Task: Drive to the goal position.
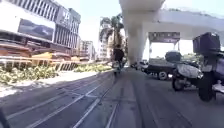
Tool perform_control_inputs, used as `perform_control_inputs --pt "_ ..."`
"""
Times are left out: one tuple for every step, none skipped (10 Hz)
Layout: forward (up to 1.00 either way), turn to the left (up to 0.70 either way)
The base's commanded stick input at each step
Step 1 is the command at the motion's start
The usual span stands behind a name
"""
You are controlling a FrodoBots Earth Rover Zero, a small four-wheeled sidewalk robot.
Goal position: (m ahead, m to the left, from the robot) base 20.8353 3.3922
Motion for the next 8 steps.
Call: perform_control_inputs --pt "0.70 0.00" --pt "0.70 0.00" --pt "0.70 0.00" --pt "0.70 0.00" --pt "0.70 -0.06" --pt "0.70 -0.14" --pt "0.70 -0.11" --pt "0.70 -0.04"
